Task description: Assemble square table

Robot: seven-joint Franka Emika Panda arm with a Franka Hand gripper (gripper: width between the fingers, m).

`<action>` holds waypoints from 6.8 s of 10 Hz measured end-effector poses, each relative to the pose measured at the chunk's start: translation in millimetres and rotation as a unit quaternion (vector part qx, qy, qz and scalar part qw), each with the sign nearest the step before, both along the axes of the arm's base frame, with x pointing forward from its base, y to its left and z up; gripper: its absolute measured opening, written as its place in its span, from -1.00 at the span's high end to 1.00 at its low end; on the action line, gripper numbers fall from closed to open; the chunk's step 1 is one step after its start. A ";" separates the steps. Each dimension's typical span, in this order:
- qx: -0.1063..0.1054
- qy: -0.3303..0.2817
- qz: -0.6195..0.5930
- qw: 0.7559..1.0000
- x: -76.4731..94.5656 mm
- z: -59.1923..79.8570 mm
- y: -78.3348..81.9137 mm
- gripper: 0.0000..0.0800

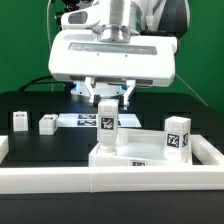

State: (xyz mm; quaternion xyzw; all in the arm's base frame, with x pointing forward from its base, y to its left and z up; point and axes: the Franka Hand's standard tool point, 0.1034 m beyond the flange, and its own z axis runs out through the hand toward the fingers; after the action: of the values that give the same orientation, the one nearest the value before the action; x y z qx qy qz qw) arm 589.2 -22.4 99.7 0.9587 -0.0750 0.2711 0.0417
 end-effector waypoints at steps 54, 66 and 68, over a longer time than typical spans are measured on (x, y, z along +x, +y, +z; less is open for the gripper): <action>0.161 0.193 -0.252 0.934 4.4 -12.1 -2.3 0.27; 0.285 0.128 -0.635 0.706 7.2 -14.5 21.6 0.25; 0.278 0.135 -0.607 0.732 7.3 -14.4 21.3 -0.24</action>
Offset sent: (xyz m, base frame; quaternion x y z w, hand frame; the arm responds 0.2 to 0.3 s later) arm -0.0002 0.0037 -0.0085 -0.0047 0.0148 0.0043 0.9999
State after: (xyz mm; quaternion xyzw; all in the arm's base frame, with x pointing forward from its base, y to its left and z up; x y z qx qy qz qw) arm 596.5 -1.1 85.3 0.7049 -0.7063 0.0232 -0.0615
